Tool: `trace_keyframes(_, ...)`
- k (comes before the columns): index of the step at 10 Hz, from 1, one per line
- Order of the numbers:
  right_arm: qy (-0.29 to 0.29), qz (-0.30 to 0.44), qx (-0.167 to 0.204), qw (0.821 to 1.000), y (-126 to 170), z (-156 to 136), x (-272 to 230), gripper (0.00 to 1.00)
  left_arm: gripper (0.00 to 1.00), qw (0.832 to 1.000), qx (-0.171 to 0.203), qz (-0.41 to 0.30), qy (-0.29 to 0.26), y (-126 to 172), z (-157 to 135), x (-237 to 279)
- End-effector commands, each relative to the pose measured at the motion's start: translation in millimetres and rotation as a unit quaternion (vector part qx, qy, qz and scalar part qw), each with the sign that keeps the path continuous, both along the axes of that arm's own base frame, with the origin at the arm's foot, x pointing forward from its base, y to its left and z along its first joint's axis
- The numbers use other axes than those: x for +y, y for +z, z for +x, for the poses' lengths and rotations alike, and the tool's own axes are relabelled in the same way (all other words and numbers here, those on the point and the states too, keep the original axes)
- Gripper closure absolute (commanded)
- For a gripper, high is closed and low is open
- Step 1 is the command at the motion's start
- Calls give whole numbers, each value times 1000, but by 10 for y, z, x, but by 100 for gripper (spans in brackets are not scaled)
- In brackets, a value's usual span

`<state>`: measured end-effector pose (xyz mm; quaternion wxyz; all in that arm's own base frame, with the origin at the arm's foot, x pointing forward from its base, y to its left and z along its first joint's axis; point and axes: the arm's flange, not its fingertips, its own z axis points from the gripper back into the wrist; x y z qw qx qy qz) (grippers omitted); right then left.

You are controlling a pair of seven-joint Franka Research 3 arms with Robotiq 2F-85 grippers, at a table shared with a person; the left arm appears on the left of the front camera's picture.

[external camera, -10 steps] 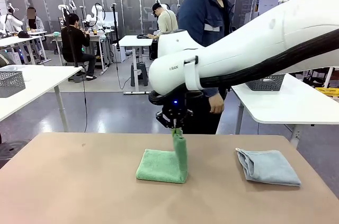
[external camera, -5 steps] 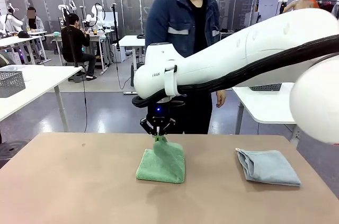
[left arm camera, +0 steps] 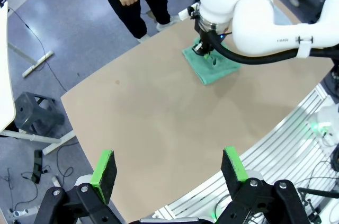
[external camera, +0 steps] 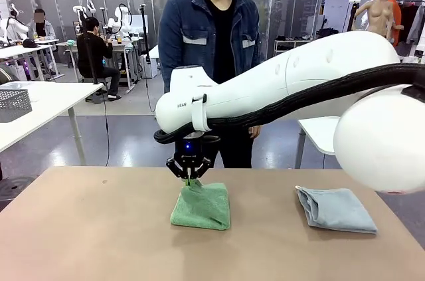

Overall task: Fold the towels and place them in the basket.
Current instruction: When a person lays out a Towel with hook on the table, fold it in half twice.

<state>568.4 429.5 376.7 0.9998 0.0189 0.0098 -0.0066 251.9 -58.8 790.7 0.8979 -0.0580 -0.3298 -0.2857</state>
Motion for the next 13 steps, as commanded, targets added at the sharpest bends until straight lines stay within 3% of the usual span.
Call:
trace_keyframes(1,-30,1,5,1000,8,55,44,60,0,1000,-1,3,-2,2,-2,1)
trace_keyframes(4,-28,16,-1,999,21,56,34,9,0,1000,-1,3,-2,2,-2,1)
trace_keyframes(5,-29,18,-2,999,28,53,17,0,0,1000,-1,3,-2,2,-2,1)
trace_keyframes(7,-31,27,-4,999,47,57,-41,0,0,1000,-1,3,-2,2,-2,1)
trace_keyframes(8,-35,32,-4,999,49,69,-78,7,0,1000,-1,3,-2,2,-2,1)
trace_keyframes(9,-36,36,-2,999,42,78,-112,0,0,1000,-1,3,-2,2,-2,1)
trace_keyframes(13,-24,25,1,999,46,134,-37,0,0,1000,-1,3,-2,2,-2,1)
